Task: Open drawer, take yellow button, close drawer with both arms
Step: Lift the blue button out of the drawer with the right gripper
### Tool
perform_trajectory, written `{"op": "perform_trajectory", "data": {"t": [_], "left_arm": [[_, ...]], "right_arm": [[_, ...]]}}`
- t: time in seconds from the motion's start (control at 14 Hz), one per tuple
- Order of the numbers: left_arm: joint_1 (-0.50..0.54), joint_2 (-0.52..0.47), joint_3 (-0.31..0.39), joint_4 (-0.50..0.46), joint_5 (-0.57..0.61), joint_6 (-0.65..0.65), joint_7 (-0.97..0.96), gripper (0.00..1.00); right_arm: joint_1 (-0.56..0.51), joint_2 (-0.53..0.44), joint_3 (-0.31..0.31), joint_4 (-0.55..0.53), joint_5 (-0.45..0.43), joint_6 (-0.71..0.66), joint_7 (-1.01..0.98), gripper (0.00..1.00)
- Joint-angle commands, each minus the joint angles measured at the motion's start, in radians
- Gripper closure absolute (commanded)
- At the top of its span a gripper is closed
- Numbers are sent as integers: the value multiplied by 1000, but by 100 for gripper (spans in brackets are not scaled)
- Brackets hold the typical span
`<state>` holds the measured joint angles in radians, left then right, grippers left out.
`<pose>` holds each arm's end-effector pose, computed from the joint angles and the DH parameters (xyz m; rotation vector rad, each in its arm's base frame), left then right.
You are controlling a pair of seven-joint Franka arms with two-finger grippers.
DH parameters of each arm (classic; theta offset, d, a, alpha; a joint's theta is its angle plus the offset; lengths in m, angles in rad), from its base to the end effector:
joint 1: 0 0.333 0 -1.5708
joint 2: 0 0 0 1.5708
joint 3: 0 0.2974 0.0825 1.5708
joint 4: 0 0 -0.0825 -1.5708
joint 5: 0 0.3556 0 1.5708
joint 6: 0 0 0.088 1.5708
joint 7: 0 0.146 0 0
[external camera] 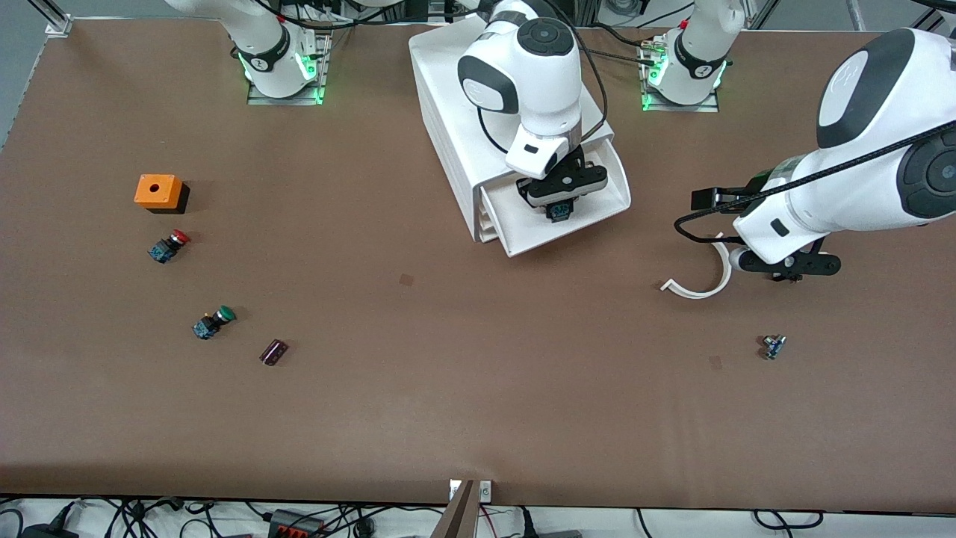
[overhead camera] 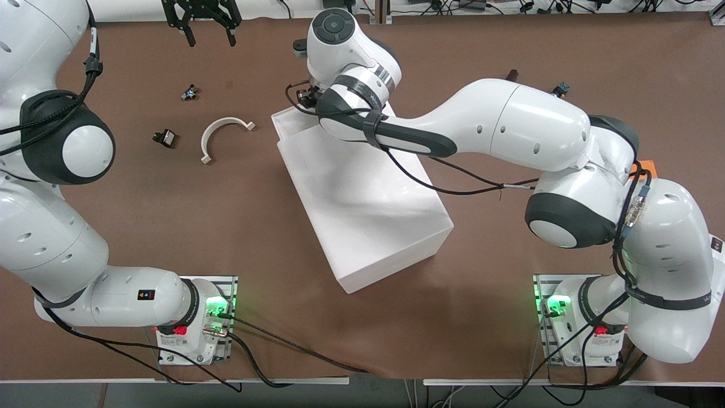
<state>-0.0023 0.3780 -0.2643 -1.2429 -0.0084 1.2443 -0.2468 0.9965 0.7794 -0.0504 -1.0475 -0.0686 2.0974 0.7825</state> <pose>0.5577 -0.1282 0.4817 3.0742 -0.0322 -0.5891 0.4373 0.6173 0.3600 -2.9588 -0.3109 -0.3741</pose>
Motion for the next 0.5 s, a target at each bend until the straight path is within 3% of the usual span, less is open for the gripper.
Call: {"op": "perform_trajectory", "data": {"t": [0.0, 0.29, 0.43], "left_arm": [[-1, 19, -9, 40, 22, -23, -9, 0], [-4, 21, -9, 40, 21, -10, -31, 0], [-11, 19, -9, 31, 21, 70, -83, 0]], "right_arm": [[-34, -15, 1, 122, -2, -130, -6, 100], [-125, -74, -6, 178, -14, -279, -15, 100], [-186, -83, -2, 147, -25, -393, -163, 100]]}}
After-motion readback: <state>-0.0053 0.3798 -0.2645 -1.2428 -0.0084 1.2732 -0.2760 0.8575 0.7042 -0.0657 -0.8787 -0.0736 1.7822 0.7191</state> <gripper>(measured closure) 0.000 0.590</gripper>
